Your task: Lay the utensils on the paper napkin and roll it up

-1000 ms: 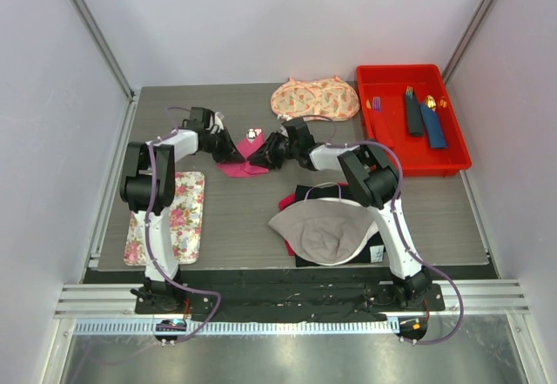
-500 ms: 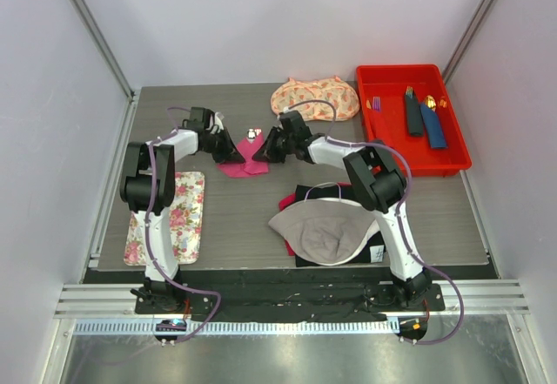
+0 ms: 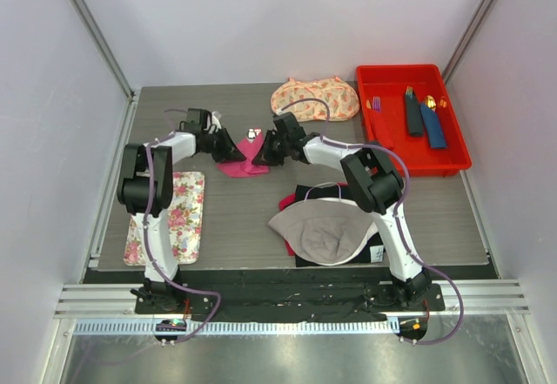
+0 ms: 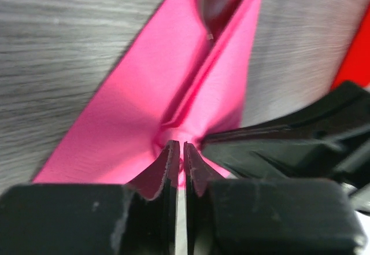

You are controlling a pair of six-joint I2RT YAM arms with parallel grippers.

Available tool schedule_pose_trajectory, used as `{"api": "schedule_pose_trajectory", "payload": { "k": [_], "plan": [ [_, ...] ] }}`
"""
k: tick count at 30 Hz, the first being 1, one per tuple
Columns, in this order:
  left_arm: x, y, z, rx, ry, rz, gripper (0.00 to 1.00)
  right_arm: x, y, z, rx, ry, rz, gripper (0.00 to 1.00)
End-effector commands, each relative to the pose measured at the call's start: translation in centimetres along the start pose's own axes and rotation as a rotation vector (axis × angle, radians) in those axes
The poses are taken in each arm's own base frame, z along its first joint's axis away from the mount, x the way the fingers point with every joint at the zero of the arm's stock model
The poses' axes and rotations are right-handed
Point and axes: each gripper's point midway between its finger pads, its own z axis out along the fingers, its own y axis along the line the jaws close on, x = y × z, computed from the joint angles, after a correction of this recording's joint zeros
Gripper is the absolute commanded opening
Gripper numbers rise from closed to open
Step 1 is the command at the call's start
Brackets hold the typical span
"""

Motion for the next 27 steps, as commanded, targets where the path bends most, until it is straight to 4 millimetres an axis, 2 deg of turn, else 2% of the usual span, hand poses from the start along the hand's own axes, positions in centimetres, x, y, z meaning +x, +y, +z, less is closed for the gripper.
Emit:
{"api": "schedule_pose_trajectory", "payload": {
  "k": [1,6,13,19,21,27],
  "plan": [
    [-3.6,-6.1,-3.2,0.188,-0.138,0.071,0.14,1.5,-3.0,0.6,0.108,0.041,-0.020,0.01],
    [-3.8,-7.5,-2.8,0.240,-0.148,0.069,0.18,2.6,-3.1,0.7,0.095,0.083,-0.004,0.01],
    [-3.0,-6.6,-0.4,0.227,-0.117,0.042,0.14,2.8,-2.7,0.4,0.068,0.093,-0.008,0.01],
    [-2.6,-4.2,1.7,0.166,-0.098,0.021,0.10,2.3,-1.4,0.1,0.020,0.083,-0.023,0.01],
    [-1.9,-2.8,2.4,0.120,-0.071,0.000,0.07,2.0,-0.6,-0.2,-0.003,0.076,-0.031,0.03],
    [-0.8,-0.1,3.4,0.027,-0.033,-0.010,0.00,0.4,3.0,-2.3,-0.099,0.041,-0.097,0.13]
  ]
}}
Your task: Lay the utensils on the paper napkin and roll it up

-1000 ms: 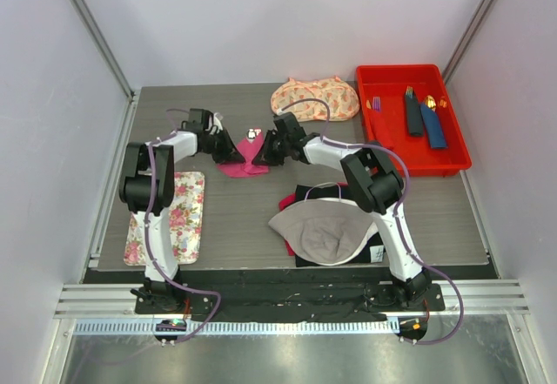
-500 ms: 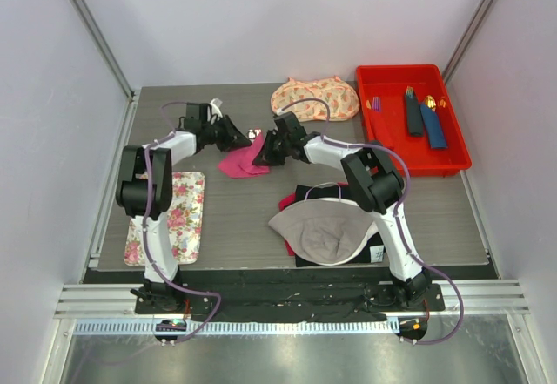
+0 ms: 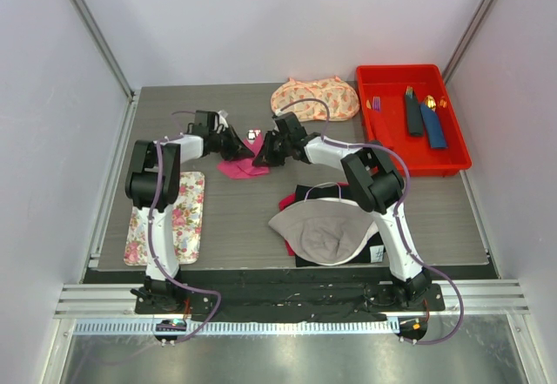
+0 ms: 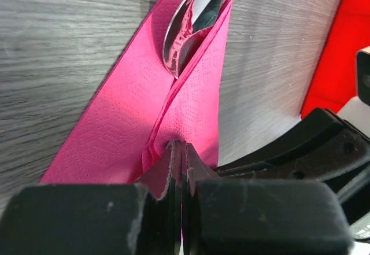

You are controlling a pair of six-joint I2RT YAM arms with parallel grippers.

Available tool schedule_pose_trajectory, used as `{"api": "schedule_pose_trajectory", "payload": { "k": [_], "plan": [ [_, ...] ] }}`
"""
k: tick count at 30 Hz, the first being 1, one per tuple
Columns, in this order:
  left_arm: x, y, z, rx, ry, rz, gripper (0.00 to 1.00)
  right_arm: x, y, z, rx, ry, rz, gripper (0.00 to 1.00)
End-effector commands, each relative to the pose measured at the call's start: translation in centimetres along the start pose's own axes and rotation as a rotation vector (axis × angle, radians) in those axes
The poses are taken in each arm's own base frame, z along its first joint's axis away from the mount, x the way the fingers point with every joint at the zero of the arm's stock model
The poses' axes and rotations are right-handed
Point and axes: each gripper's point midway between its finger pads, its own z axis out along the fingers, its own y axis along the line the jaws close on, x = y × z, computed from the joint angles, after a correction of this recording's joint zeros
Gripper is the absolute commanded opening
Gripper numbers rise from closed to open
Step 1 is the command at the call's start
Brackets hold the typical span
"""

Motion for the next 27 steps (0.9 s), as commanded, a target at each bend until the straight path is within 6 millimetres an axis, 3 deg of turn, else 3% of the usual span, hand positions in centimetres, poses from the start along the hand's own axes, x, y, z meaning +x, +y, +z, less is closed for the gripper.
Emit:
{"api": "schedule_pose_trajectory", "payload": {
  "k": [1,6,11,21,27],
  "plan": [
    [-0.1,2.1,0.4,-0.090,0.001,0.021,0.00,-0.5,3.2,-2.3,-0.069,-0.003,-0.082,0.15],
    [0.6,3.0,0.3,-0.116,0.017,0.022,0.00,-1.0,4.2,-3.1,-0.090,-0.019,-0.077,0.17],
    [0.6,2.8,0.2,-0.113,0.019,0.026,0.00,-0.3,2.3,-1.9,-0.030,-0.016,-0.062,0.15],
    [0.8,3.0,0.2,-0.121,0.027,0.026,0.00,5.2,-3.7,-0.4,0.147,0.117,-0.022,0.13],
    [0.9,2.8,0.0,-0.116,0.034,0.041,0.00,6.0,-4.3,-0.9,0.163,0.130,0.012,0.14]
  ]
}}
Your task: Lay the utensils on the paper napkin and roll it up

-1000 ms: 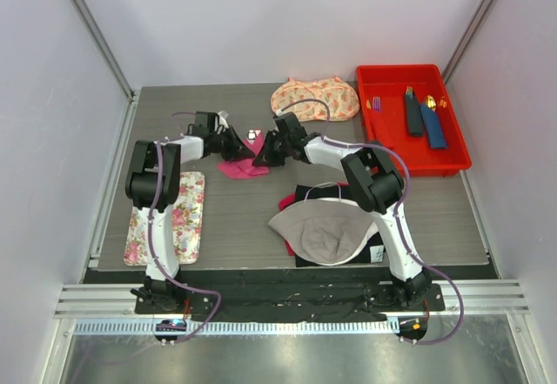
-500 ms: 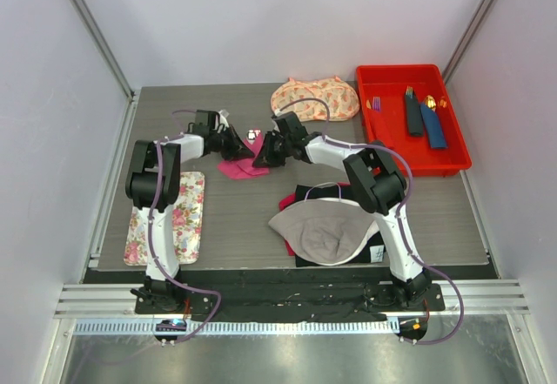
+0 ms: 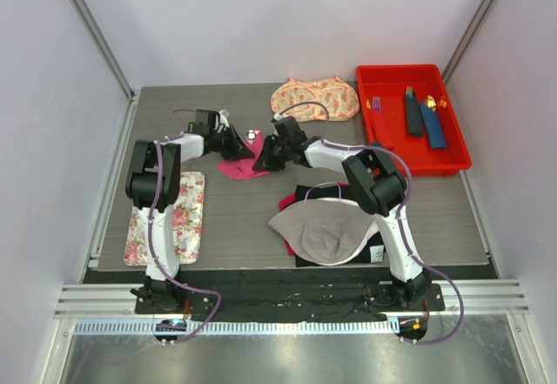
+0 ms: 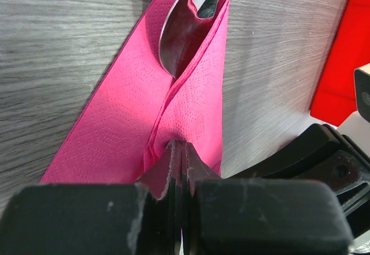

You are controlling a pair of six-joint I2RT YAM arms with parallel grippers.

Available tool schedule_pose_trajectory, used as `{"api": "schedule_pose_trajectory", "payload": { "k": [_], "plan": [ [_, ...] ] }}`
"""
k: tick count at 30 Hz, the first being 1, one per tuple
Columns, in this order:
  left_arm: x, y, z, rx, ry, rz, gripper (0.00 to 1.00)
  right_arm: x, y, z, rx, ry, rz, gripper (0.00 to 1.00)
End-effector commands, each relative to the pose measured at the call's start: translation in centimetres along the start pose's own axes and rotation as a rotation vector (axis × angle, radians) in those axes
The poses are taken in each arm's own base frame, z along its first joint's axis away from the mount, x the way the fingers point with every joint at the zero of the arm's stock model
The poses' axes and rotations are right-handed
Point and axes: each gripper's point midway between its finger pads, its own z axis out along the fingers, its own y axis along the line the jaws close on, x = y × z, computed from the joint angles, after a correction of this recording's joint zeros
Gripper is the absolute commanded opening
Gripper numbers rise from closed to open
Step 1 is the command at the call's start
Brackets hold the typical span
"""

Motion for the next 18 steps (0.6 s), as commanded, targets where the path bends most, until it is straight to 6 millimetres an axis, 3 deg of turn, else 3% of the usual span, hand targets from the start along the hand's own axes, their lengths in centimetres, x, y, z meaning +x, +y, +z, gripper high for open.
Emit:
{"api": "schedule_pose_trajectory", "payload": {
  "k": [1,7,13,16,18],
  "plan": [
    [1.2,2.4,0.2,-0.086,0.035,0.002,0.00,4.3,-3.7,-0.5,0.139,0.113,0.048,0.13],
    [3.4,2.6,0.1,-0.086,0.089,0.038,0.00,4.4,0.8,-1.8,-0.051,0.143,0.055,0.18],
    [4.7,3.4,0.0,-0.106,0.119,0.035,0.00,0.7,4.7,-4.6,-0.162,0.075,-0.034,0.29],
    [4.6,3.2,-0.1,-0.106,0.113,0.040,0.00,-1.3,4.6,-5.2,-0.138,0.011,-0.060,0.29],
    [4.6,3.2,-0.2,-0.106,0.116,0.038,0.00,-1.5,4.1,-4.9,-0.116,-0.002,-0.079,0.28]
  ]
}}
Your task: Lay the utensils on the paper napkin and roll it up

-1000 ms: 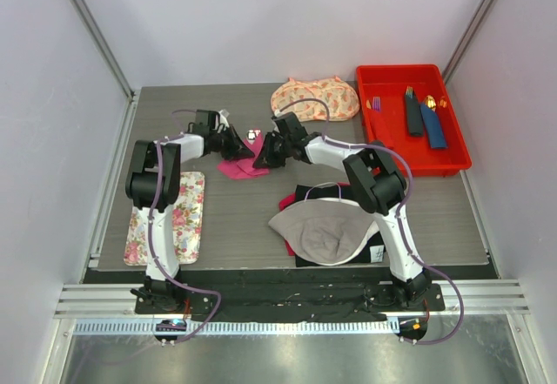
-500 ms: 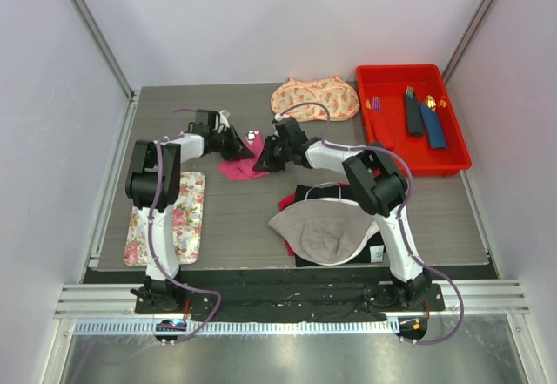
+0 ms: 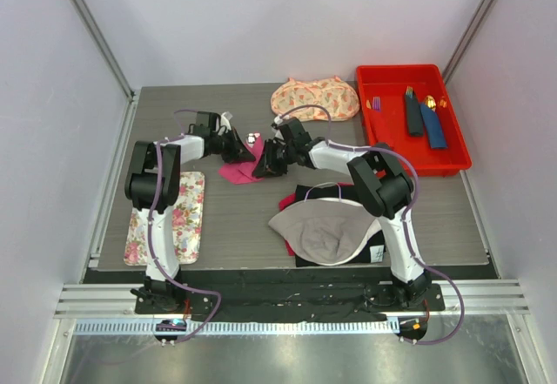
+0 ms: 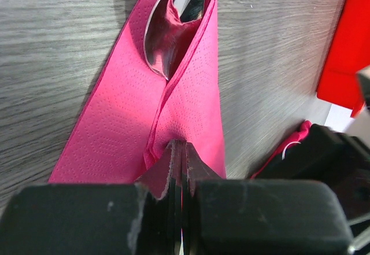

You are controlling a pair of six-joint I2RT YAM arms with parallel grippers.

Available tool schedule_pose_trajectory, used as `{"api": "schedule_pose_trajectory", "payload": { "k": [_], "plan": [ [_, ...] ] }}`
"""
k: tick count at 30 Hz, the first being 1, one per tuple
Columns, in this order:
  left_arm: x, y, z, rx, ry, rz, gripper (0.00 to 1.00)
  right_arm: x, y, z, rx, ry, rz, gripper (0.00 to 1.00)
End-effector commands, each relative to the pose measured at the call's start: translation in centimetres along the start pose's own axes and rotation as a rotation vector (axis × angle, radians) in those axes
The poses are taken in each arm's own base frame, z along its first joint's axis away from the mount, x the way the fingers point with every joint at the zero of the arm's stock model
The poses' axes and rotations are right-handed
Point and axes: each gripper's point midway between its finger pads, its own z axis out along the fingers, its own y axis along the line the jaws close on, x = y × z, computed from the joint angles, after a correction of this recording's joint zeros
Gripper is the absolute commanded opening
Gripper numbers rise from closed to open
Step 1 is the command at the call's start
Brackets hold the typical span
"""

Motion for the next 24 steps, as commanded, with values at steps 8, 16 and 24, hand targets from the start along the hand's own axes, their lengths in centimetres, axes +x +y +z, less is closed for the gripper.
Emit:
{"api": "schedule_pose_trajectory", "payload": {
  "k": [8,16,24],
  "plan": [
    [2.8,3.1,0.1,-0.122,0.074,-0.013,0.00,-1.4,-0.4,0.1,0.068,-0.055,-0.092,0.25],
    [1.9,1.1,-0.9,-0.073,0.055,0.036,0.06,-0.2,-3.8,1.5,0.161,-0.023,-0.026,0.21],
    [1.6,-0.2,-1.8,-0.055,0.049,0.058,0.08,0.7,-3.3,1.5,0.136,0.011,0.021,0.18]
  ]
}}
